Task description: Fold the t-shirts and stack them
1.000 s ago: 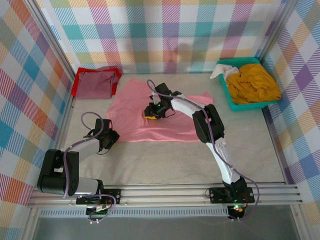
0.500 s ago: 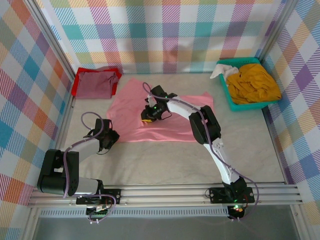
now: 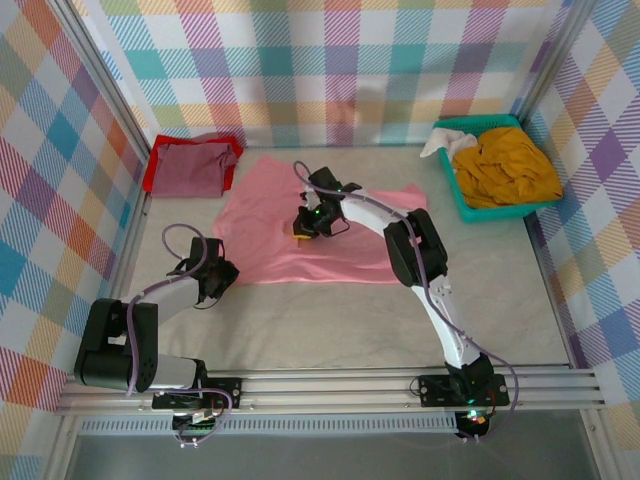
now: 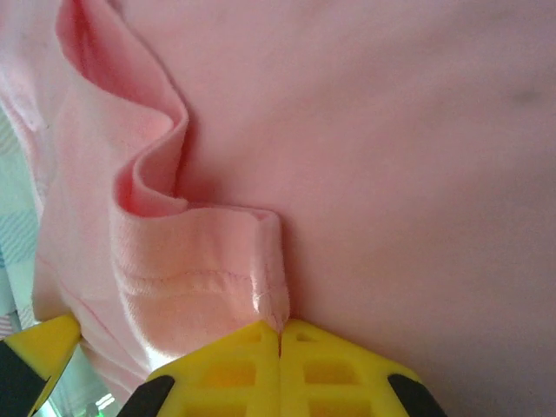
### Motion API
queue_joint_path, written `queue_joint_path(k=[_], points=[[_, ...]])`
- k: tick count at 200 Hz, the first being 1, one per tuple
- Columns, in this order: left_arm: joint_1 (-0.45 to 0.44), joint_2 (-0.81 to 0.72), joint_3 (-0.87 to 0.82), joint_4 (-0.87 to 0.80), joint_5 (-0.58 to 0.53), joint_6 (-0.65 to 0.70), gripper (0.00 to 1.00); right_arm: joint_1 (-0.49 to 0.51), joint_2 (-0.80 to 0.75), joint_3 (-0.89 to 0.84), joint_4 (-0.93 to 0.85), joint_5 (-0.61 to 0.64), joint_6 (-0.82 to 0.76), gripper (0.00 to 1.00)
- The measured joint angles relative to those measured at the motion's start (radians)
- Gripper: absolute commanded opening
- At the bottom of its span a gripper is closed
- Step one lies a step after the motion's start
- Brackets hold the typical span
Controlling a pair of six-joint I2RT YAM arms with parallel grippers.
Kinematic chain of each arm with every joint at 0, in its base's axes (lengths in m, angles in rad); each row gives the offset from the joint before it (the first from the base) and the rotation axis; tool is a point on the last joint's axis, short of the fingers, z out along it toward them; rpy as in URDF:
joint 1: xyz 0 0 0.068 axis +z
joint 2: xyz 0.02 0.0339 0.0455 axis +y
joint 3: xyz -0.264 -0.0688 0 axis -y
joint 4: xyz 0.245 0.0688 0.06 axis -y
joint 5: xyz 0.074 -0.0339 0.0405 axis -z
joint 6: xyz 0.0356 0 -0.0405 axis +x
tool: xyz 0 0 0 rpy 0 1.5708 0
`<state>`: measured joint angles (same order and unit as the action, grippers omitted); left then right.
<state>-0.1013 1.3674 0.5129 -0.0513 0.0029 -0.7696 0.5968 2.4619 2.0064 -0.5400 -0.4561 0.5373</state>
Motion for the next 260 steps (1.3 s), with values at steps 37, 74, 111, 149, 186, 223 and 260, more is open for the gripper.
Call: queue_joint_path(k=[37,74,111,149,186,223,260], points=[[0.000,0.000,0.000,0.000,0.000,0.000,0.20,-0.016,-0.019,0.006,-0.009,0.035,-0.003,0.00],[0.000,-0.004,0.000,-0.003,-0.005,0.000,0.20,-0.015,-0.019,0.027,-0.046,0.066,-0.004,0.33],[0.000,-0.031,0.001,-0.056,-0.023,0.008,0.21,-0.015,-0.120,-0.119,-0.032,0.113,-0.015,0.39],[0.002,-0.048,0.007,-0.114,-0.046,0.025,0.21,-0.029,-0.512,-0.573,0.042,0.208,-0.024,0.34],[0.031,-0.050,0.000,-0.115,-0.047,0.018,0.21,-0.183,-0.813,-0.931,0.104,0.251,0.026,0.10],[0.059,-0.050,-0.002,-0.107,-0.037,0.002,0.20,-0.351,-0.830,-1.108,0.088,0.302,0.032,0.00],[0.061,-0.054,-0.005,-0.107,-0.032,-0.004,0.20,-0.381,-0.816,-1.139,0.108,0.310,0.027,0.00]])
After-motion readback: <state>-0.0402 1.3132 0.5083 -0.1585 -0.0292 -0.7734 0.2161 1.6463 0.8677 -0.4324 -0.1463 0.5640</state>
